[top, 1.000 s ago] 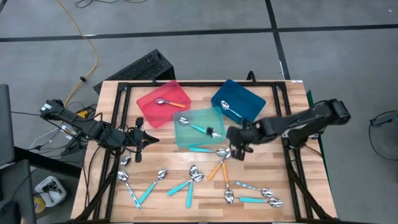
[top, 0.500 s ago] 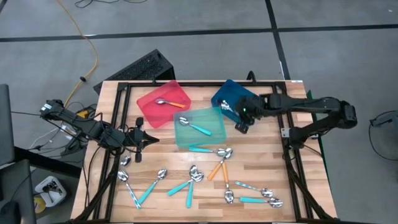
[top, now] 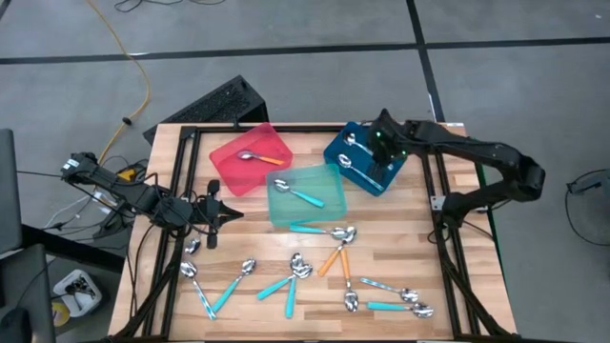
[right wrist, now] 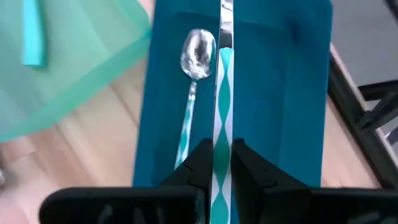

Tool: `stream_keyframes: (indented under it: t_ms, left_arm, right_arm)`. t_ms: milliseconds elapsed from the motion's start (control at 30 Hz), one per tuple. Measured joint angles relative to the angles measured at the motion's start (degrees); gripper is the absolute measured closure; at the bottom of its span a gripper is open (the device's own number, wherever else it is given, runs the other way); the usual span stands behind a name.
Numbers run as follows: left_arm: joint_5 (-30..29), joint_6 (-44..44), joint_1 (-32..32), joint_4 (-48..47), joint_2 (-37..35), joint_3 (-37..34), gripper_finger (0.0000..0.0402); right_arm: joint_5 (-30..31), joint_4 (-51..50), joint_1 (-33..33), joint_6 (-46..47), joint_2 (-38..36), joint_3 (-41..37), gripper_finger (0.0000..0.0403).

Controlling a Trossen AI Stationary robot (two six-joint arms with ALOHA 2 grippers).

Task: Sort silverware by color (type)
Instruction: Put the top patterned blue spoon into the blue bin

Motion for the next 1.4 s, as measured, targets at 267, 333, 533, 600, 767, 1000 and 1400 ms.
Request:
stream_keyframes:
  t_ms: [267,333,533,600,767,1000,1400]
  left_arm:
    - [-1.1,0.0,0.0,0.0,0.0,0.0,0.0401]
    - [-1.2,0.0,0.0,0.0,0.0,0.0,0.0401]
    - [-1.2,-0.4,0.0,0.0,0.0,0.0,0.0401]
    - [-1.2,-0.5,0.0,0.0,0.0,0.0,0.0401]
    - [-1.2,-0.7,0.0,0.0,0.0,0.0,0.0401]
    - [-2.1,-0.7,0.0,0.1,0.0,0.0,0.0401]
    - [-3.9,-1.4,0.0,0.1,0.0,0.0,0.0401]
  right_arm:
    - [-2.1,0.5,-4.7,-4.9,7.3,0.0,0.0343]
    - [-3.4,0.8,-5.2,-5.9,9.4,0.0,0.0343]
    - [-4.7,1.4,-7.0,-8.1,15.0,-0.2,0.0342]
    - [-5.7,2.1,-7.8,-8.1,15.5,-1.4,0.0342]
    - [-7.4,3.4,-10.5,-8.1,14.1,-4.9,0.0342]
    - [-7.4,7.7,-12.6,-7.9,13.0,-6.6,0.0342]
    - [-9.0,14.1,-13.6,-8.5,18.7,-6.6,0.0342]
